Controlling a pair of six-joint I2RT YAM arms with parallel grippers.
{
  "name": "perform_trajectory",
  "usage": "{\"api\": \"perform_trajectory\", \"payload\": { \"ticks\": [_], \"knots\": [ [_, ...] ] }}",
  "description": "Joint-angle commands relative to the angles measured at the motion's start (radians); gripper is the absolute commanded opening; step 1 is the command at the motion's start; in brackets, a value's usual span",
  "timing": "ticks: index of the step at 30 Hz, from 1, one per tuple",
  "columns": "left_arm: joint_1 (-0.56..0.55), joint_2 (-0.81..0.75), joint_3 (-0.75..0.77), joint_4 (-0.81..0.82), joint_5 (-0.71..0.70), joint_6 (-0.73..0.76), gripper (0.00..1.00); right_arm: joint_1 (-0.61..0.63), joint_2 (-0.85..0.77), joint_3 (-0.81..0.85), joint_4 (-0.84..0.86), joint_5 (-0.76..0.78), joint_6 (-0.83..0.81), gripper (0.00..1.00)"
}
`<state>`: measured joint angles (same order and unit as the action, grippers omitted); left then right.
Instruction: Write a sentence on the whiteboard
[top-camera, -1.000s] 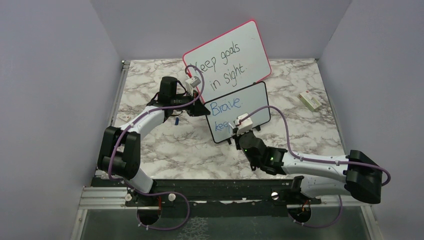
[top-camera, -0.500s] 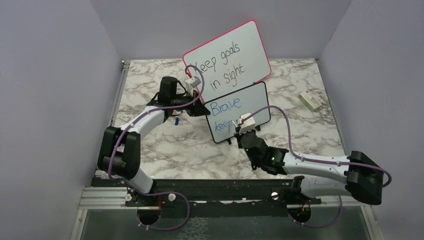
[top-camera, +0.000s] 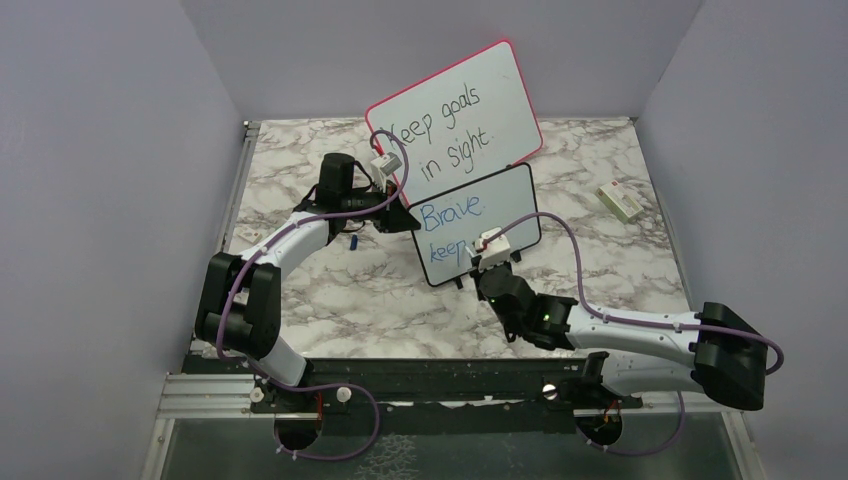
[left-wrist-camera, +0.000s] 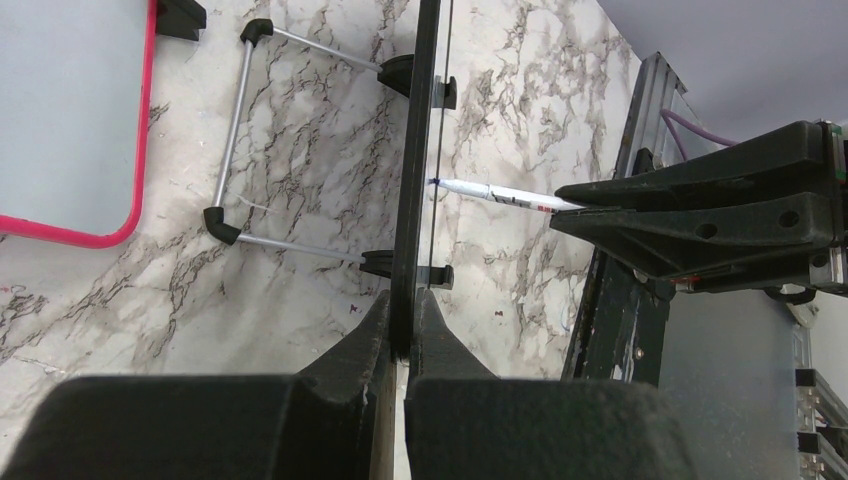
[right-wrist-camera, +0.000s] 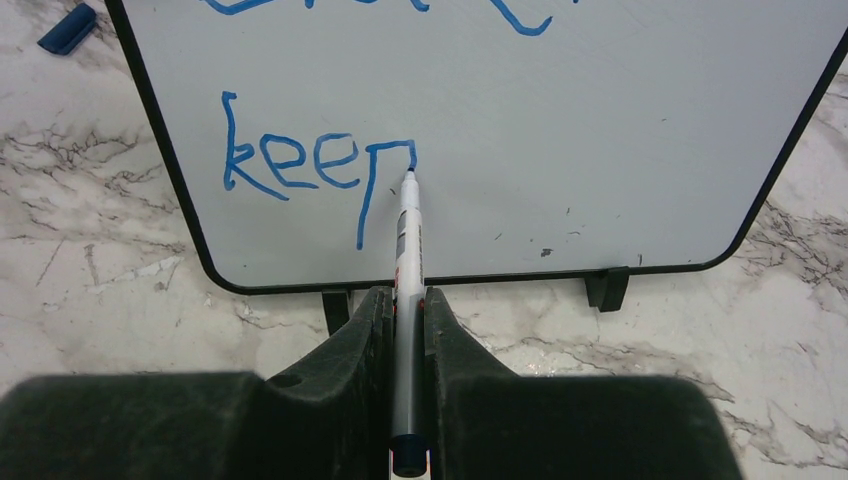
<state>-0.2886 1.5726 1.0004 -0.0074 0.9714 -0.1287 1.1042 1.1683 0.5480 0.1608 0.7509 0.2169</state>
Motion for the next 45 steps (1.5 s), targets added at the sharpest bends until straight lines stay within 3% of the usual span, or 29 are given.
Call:
{"api": "perform_trajectory", "payload": {
  "ticks": [1,15,24,45],
  "knots": [
    [-0.012,0.012,-0.002,-0.046,-0.037,0.028,0.00,-0.006,0.006,0.015,-0.041,-0.072,0.026,0.01],
    [-0.012,0.011,-0.002,-0.045,-0.040,0.027,0.00,-0.006,0.024,0.042,-0.010,-0.136,0.005,0.01],
    [-0.012,0.012,0.001,-0.051,-0.046,0.026,0.00,-0.010,-0.042,0.029,-0.034,-0.062,-0.022,0.01],
    [-0.012,0.015,0.006,-0.066,-0.053,0.038,0.00,-0.156,-0.139,-0.040,-0.024,-0.104,-0.057,0.01]
  ]
}}
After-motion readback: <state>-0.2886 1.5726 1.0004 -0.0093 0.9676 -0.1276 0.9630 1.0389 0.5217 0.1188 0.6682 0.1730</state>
